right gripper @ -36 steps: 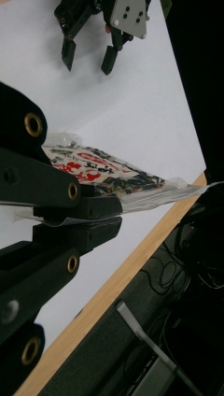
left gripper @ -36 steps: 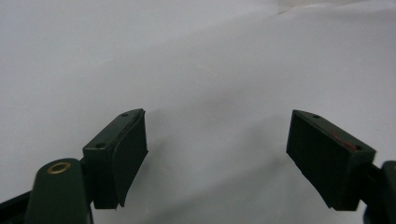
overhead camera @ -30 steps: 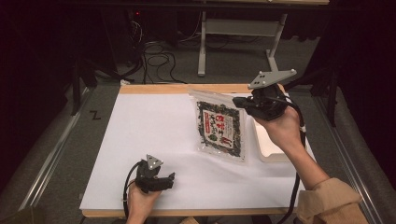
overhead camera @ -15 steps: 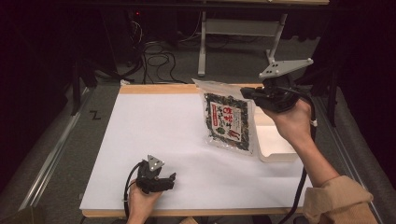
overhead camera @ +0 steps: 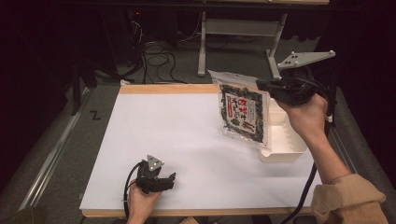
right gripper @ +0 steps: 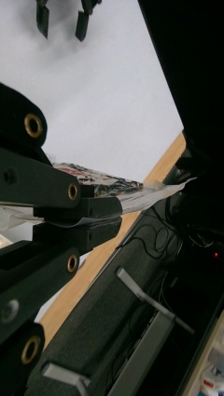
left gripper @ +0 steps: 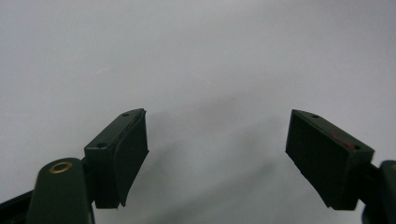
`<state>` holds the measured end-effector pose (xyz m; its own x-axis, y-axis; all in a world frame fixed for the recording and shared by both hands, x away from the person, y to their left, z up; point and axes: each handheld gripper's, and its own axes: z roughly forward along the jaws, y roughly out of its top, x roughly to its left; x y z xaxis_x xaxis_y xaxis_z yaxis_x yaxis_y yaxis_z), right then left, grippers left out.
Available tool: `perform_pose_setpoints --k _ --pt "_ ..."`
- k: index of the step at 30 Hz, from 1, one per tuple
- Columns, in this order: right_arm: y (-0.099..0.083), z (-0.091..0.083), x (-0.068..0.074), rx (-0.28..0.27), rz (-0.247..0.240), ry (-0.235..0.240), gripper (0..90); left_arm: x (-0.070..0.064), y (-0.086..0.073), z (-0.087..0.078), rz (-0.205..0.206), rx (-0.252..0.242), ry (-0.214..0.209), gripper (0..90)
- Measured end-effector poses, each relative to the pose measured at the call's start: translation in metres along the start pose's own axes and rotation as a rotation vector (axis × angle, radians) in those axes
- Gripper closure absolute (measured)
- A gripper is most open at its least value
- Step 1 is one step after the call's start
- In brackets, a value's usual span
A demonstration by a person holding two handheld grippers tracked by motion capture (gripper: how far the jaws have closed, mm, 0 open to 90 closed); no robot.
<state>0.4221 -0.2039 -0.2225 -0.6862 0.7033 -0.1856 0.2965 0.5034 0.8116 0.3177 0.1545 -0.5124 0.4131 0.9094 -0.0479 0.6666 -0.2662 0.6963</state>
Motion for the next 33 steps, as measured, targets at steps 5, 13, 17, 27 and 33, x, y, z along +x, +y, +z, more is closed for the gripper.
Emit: perform_pose_setpoints --k 5,13,17,27,33 --pt "-0.004 -0.008 -0.011 -0.008 0.029 -0.039 90.0 0.000 -0.001 0.000 0.002 0.001 0.000 21.5" --pt "-0.015 -0.019 -0.032 -0.018 0.066 -0.111 90.0 -0.001 0.000 0.001 0.006 0.006 0.000 21.5" --pt "-0.023 -0.022 -0.042 -0.021 0.094 -0.147 90.0 -0.001 -0.001 0.000 0.004 0.006 -0.001 21.5" --pt "-0.045 -0.032 -0.068 -0.038 0.157 -0.235 90.0 -0.002 -0.001 0.002 0.007 0.013 0.001 21.5" --pt "-0.055 -0.038 -0.078 -0.050 0.181 -0.266 90.0 -0.003 0.000 0.003 0.014 0.021 -0.003 21.6"
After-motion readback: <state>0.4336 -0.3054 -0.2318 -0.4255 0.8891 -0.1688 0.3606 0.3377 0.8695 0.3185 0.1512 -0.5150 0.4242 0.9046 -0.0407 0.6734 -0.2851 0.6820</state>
